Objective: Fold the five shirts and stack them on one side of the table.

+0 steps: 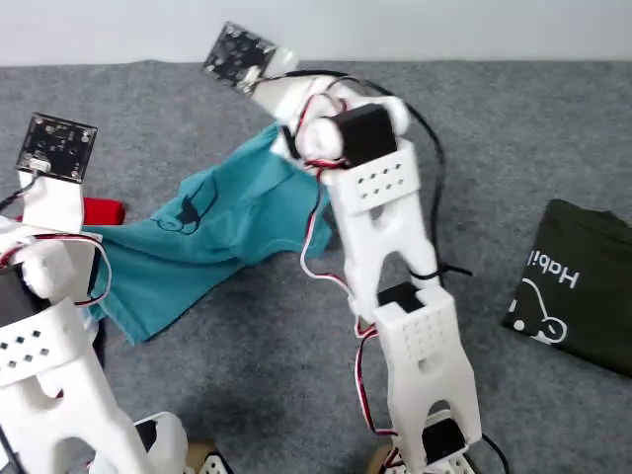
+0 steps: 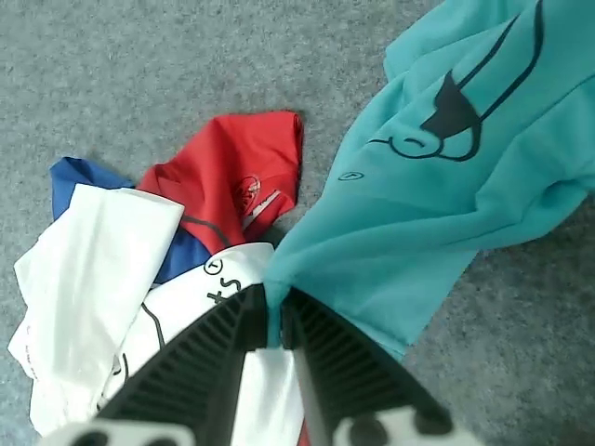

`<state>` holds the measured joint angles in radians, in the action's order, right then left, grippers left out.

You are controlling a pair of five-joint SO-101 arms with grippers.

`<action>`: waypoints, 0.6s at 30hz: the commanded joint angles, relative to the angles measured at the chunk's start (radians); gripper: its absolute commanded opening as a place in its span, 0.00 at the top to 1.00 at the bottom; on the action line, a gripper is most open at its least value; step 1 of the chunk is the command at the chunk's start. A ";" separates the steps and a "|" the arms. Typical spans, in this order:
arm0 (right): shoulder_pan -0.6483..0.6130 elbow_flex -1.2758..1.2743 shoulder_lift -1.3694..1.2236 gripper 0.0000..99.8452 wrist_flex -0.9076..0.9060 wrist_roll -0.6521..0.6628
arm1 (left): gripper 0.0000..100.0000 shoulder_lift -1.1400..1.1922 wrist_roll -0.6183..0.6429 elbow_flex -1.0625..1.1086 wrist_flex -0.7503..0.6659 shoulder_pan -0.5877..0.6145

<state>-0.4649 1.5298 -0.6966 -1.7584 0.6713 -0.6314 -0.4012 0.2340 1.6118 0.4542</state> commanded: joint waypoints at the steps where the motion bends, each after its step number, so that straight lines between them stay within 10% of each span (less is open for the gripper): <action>1: 0.035 0.081 0.093 0.95 -0.036 -0.011 | 0.99 -0.014 -0.003 -0.039 -0.021 -0.003; 18: 0.203 -0.454 0.527 0.94 -0.041 -0.009 | 0.99 -0.012 -0.003 -0.035 -0.023 -0.005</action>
<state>-0.2946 1.1554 -0.3161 -1.7584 0.6682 -0.6314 -0.4012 0.2340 1.6118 0.4526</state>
